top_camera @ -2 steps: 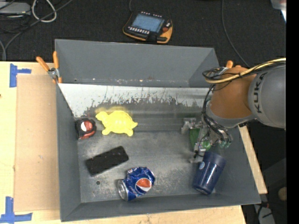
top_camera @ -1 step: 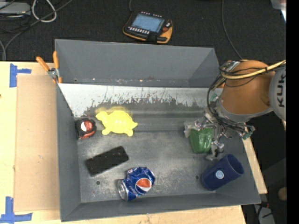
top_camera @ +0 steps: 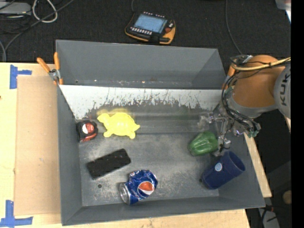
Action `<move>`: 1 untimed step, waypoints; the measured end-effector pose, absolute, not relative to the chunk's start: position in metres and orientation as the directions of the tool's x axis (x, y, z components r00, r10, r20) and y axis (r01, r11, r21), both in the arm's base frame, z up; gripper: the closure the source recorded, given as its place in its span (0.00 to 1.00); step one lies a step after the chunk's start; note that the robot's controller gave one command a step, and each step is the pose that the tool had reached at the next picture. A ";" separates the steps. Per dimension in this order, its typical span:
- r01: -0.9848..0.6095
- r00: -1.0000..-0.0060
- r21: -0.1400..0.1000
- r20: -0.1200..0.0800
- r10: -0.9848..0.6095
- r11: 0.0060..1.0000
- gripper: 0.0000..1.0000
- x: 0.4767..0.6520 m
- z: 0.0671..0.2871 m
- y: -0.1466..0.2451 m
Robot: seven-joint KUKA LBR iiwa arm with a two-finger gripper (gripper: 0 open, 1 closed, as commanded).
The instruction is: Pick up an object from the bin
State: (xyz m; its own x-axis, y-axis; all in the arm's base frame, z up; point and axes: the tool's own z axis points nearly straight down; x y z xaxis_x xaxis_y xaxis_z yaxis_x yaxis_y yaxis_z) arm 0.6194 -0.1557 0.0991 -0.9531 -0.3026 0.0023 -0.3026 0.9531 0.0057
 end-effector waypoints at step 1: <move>-0.441 -0.898 0.006 -0.007 -0.441 0.898 0.00 0.605 0.069 -0.103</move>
Offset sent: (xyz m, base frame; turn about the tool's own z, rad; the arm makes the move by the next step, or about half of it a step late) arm -0.0001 0.0118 -0.0291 -0.1822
